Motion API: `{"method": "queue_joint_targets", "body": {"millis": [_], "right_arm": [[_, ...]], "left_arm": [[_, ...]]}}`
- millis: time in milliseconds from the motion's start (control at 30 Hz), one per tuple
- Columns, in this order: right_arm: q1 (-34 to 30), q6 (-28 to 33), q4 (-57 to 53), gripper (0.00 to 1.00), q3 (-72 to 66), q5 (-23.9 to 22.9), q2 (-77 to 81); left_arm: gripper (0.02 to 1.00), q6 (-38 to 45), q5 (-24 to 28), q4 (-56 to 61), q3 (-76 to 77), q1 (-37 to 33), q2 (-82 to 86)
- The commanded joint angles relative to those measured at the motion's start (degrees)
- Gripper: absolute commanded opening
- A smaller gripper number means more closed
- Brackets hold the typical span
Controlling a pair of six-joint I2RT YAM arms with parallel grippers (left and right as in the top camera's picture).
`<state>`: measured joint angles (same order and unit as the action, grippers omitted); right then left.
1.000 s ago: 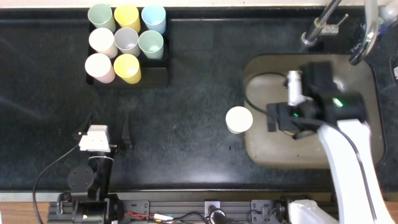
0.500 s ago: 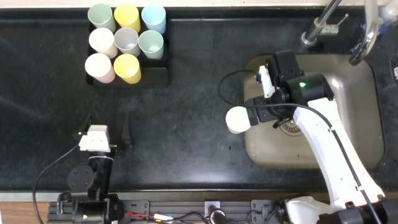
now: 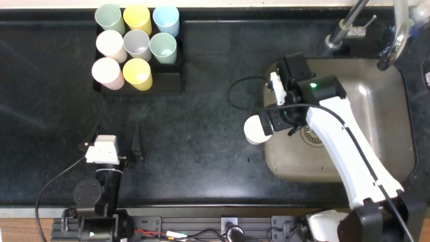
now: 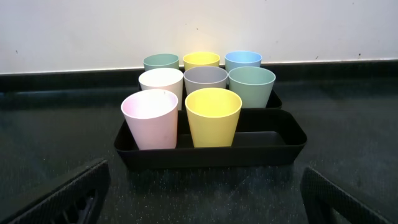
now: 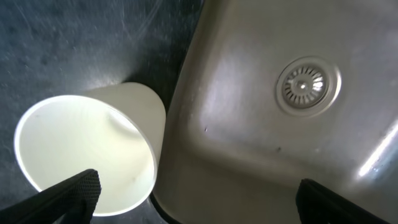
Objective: Store Cups
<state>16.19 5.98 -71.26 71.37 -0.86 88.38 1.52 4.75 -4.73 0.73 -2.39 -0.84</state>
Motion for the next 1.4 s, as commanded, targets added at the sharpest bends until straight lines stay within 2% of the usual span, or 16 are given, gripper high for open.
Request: {"method": "queue_joint_targets", "body": {"millis": [33, 133, 433, 467, 533, 567, 600, 633, 867, 967, 1100, 1267, 1400], "right_arm": [[0.35, 0.61, 0.0, 0.998, 1.95, 0.33, 2.05], [0.33, 1.79, -0.11, 0.998, 1.95, 2.67, 3.52], [0.33, 2.25, 0.02, 0.996, 1.95, 2.75, 6.45], [0.33, 2.23, 0.13, 0.919, 1.95, 2.75, 6.49], [0.33, 2.21, 0.44, 0.691, 1.95, 2.75, 6.49], [0.33, 2.19, 0.63, 0.354, 1.95, 2.75, 6.49], [0.33, 2.19, 0.76, 0.095, 1.95, 2.75, 6.49], [0.33, 2.16, 0.83, 0.042, 1.95, 2.75, 6.49], [1.75, 2.16, 0.79, 0.042, 2.38, 4.46, 6.4], [4.04, 0.98, -2.6, 0.045, 7.98, 6.1, 6.29], [6.93, -0.39, -7.67, 0.042, 22.93, 7.93, 6.54], [10.99, -4.74, -13.03, 0.042, 48.26, 9.03, 13.11], [15.28, -4.59, -16.13, 0.045, 64.65, 6.51, 23.96]], "left_arm": [[1.0, 0.61, 0.28, -0.48, 0.13, -0.13, 0.68], [0.998, 0.61, 0.28, -0.48, 0.13, -0.13, 0.68], [1.0, 0.61, 0.28, -0.48, 0.13, -0.11, 0.68], [1.0, 0.61, 0.28, -0.48, 0.13, -0.13, 0.68], [1.0, 0.61, 0.28, -0.48, 0.13, -0.13, 0.68], [1.0, 0.61, 0.28, -0.48, 0.13, -0.13, 0.68], [1.0, 0.61, 0.28, -0.48, 0.13, -0.13, 0.68], [1.0, 0.61, 0.28, -0.48, 0.13, -0.11, 0.68], [1.0, 0.61, 0.28, -0.48, 0.13, -0.11, 0.68], [1.0, 0.61, 0.28, -0.5, 0.13, -0.13, 0.68], [1.0, 0.61, 0.28, -0.48, 0.13, -0.13, 0.68], [1.0, 0.61, 0.28, -0.5, 0.13, -0.13, 0.68], [1.0, 0.61, 0.28, -0.5, 0.13, -0.13, 0.68]]}}
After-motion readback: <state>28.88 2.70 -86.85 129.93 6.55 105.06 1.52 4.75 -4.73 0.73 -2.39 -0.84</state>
